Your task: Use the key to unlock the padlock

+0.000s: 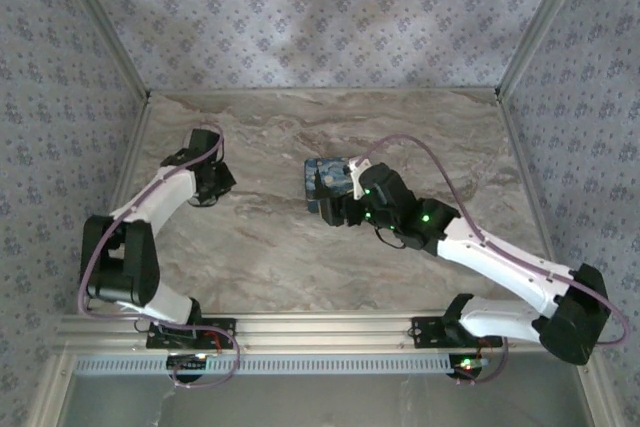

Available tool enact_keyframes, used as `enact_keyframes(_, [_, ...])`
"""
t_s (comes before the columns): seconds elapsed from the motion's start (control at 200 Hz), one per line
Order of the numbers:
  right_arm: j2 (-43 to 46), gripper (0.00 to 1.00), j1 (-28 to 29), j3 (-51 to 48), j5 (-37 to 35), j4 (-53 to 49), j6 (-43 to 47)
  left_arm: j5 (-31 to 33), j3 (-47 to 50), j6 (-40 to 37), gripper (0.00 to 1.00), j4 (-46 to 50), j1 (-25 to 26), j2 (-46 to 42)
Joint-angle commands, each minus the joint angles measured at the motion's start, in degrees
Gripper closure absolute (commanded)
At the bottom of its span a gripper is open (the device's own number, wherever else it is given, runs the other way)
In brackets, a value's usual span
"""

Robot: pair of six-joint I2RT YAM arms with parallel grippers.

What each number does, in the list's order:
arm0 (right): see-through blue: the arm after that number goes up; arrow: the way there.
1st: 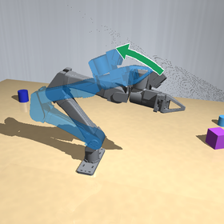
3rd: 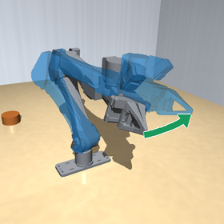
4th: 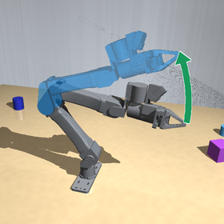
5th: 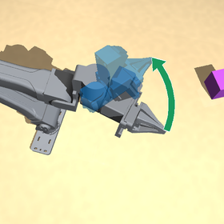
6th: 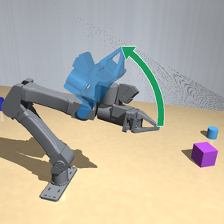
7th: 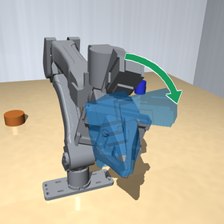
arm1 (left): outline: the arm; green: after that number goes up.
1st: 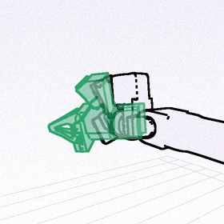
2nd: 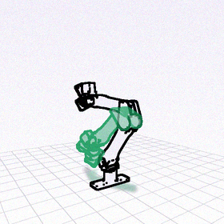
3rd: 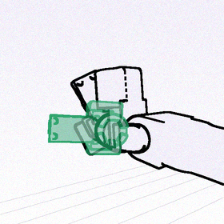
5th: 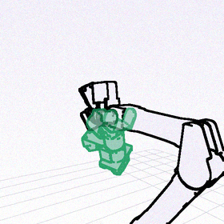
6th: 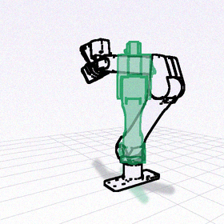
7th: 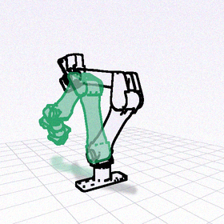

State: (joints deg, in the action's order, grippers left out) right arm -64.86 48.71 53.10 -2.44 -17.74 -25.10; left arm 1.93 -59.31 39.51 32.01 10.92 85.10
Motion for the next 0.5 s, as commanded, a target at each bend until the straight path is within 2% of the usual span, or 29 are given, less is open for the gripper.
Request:
enact_keyframes(0.0, [3.5,0.23,-1.8,-1.1,-3.6,1.0,-0.8,-5.9,-4.1,-1.7,1.0,1.1,1.7,-4.3])
enact_keyframes(0.085, [5.8,0.23,-3.3,-1.4,-2.3,1.7,0.2,-10.1,-6.2,-1.5,1.0,-0.7,3.5,-6.2])
enact_keyframes(0.185, [7.8,0.24,-6.9,-1.6,3.4,2.6,-1.2,-14.9,-8.5,-0.9,1.0,-3.9,6.3,-7.7])
enact_keyframes(0.35, [8.3,0.29,-15.0,-1.3,17.5,8.4,-6.0,-17.9,-12.6,0.1,1.0,-7.5,12.1,-8.6])
enact_keyframes(0.495, [6.3,0.32,-15.8,0.8,21.1,10.2,-6.3,-17.8,-16.6,0.9,1.0,-7.7,17.5,-8.3])
